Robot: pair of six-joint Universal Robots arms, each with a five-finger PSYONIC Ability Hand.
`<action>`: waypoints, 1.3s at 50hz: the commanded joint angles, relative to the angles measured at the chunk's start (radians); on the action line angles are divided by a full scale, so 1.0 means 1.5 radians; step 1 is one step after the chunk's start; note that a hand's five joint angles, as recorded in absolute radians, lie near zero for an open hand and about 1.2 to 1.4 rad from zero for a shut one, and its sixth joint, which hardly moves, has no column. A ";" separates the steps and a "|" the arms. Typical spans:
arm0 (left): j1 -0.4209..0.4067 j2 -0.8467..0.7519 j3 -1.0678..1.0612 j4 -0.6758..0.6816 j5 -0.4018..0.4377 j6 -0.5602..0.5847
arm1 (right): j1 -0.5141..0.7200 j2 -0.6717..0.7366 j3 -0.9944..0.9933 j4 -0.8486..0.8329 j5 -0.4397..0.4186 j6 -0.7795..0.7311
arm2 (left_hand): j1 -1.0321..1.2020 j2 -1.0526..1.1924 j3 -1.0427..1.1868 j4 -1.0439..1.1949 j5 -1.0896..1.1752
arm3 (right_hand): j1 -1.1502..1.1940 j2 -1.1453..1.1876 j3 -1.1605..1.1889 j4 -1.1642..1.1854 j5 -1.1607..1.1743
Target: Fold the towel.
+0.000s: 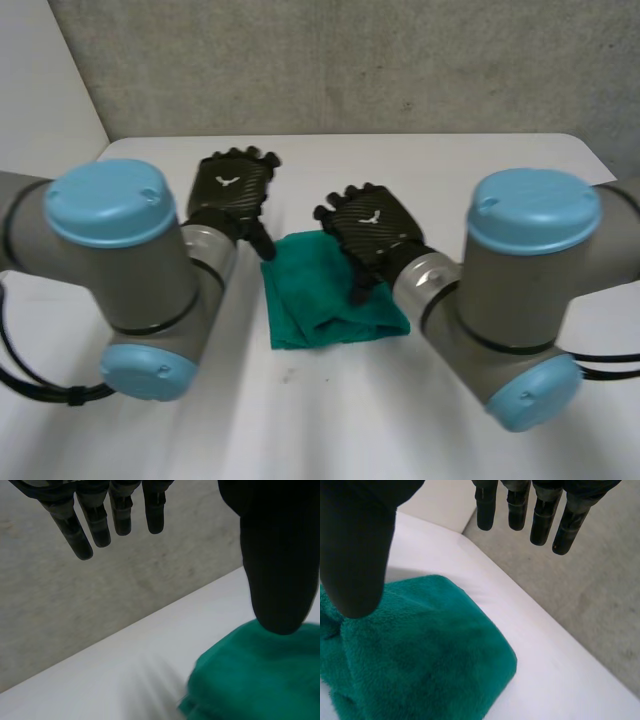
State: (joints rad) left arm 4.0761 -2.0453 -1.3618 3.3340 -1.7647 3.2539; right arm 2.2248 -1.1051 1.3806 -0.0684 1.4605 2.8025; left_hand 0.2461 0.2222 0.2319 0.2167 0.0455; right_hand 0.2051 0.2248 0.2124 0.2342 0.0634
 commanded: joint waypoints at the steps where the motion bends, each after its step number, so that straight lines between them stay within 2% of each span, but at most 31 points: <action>1: -0.084 -0.102 0.088 -0.003 0.005 -0.052 | -0.082 -0.013 0.028 0.053 -0.003 0.053 | -0.010 0.006 -0.001 0.010 0.007 | -0.020 -0.034 -0.025 -0.040 -0.042; 8: -0.090 -0.174 0.112 -0.031 0.004 -0.058 | -0.114 -0.006 0.016 0.062 0.002 0.062 | -0.004 0.012 0.005 0.015 0.013 | -0.020 -0.034 -0.025 -0.040 -0.042; 14: -0.065 -0.201 0.106 -0.068 -0.005 -0.056 | -0.107 0.031 -0.019 0.067 -0.002 0.072 | -0.004 0.012 0.005 0.015 0.013 | -0.020 -0.034 -0.025 -0.040 -0.042; 15: -0.057 -0.201 0.103 -0.073 -0.005 -0.056 | -0.104 0.071 -0.058 0.076 -0.005 0.076 | -0.004 0.012 0.005 0.015 0.013 | -0.020 -0.034 -0.025 -0.040 -0.042; 20: -0.009 -0.194 0.062 -0.105 -0.013 -0.044 | -0.097 0.118 -0.103 0.105 -0.007 0.072 | -0.010 0.006 0.000 0.010 0.007 | -0.020 -0.034 -0.025 -0.040 -0.042; 27: 0.013 -0.178 0.020 -0.118 -0.014 -0.006 | -0.059 0.178 -0.181 0.159 -0.029 0.076 | -0.020 -0.004 -0.010 0.000 -0.002 | -0.020 -0.034 -0.025 -0.040 -0.042; 33: 0.013 -0.166 0.003 -0.117 -0.014 0.000 | -0.047 0.229 -0.224 0.168 -0.035 0.079 | -0.022 -0.006 -0.012 -0.002 -0.004 | -0.020 -0.034 -0.025 -0.040 -0.042; 43: 0.013 -0.106 0.006 -0.119 -0.012 0.003 | -0.052 0.250 -0.246 0.188 -0.002 0.069 | -0.022 -0.006 -0.012 -0.002 -0.004 | -0.020 -0.034 -0.025 -0.040 -0.042; 50: 0.024 -0.031 0.024 -0.123 -0.004 0.005 | -0.054 0.147 -0.244 0.186 0.011 0.074 | -0.018 -0.002 -0.008 0.002 0.000 | -0.020 -0.034 -0.025 -0.040 -0.042; 52: 0.038 0.005 0.034 -0.131 -0.004 0.012 | -0.059 0.072 -0.236 0.171 0.040 0.082 | -0.014 0.002 -0.004 0.006 0.003 | -0.020 -0.034 -0.025 -0.040 -0.042; 53: 0.044 0.018 0.039 -0.137 -0.005 0.013 | -0.059 0.072 -0.236 0.171 0.040 0.082 | -0.014 0.002 -0.004 0.006 0.003 | -0.020 -0.034 -0.025 -0.040 -0.042; 54: 0.060 0.042 0.047 -0.153 -0.005 0.014 | -0.082 0.023 -0.221 0.154 0.106 0.093 | -0.016 0.000 -0.006 0.004 0.002 | -0.020 -0.034 -0.025 -0.040 -0.042; 56: 0.077 0.065 0.052 -0.168 -0.006 0.012 | -0.105 -0.008 -0.208 0.144 0.152 0.092 | -0.018 -0.002 -0.008 0.002 0.000 | -0.020 -0.034 -0.025 -0.040 -0.042; 57: 0.086 0.076 0.055 -0.177 -0.005 0.011 | -0.105 -0.008 -0.208 0.144 0.152 0.092 | -0.020 -0.004 -0.010 0.000 -0.002 | -0.020 -0.034 -0.025 -0.040 -0.042; 58: 0.098 0.093 0.061 -0.194 -0.005 0.010 | -0.128 -0.055 -0.187 0.136 0.198 0.094 | -0.024 -0.008 -0.014 -0.004 -0.006 | -0.020 -0.034 -0.025 -0.040 -0.042; 61: 0.116 0.127 0.071 -0.218 0.007 0.004 | -0.134 -0.074 -0.179 0.136 0.205 0.094 | -0.033 -0.018 -0.024 -0.014 -0.016 | -0.020 -0.034 -0.025 -0.040 -0.042; 62: 0.123 0.143 0.072 -0.227 0.013 -0.001 | -0.155 -0.142 -0.138 0.137 0.196 0.095 | -0.035 -0.019 -0.026 -0.016 -0.018 | -0.020 -0.034 -0.025 -0.040 -0.042; 63: 0.142 0.188 0.070 -0.253 0.040 -0.022 | -0.162 -0.158 -0.125 0.137 0.191 0.095 | -0.039 -0.023 -0.030 -0.020 -0.022 | -0.020 -0.034 -0.025 -0.040 -0.042; 65: 0.152 0.212 0.069 -0.269 0.065 -0.043 | -0.183 -0.204 -0.092 0.135 0.170 0.097 | -0.039 -0.023 -0.030 -0.020 -0.022 | -0.020 -0.034 -0.025 -0.040 -0.042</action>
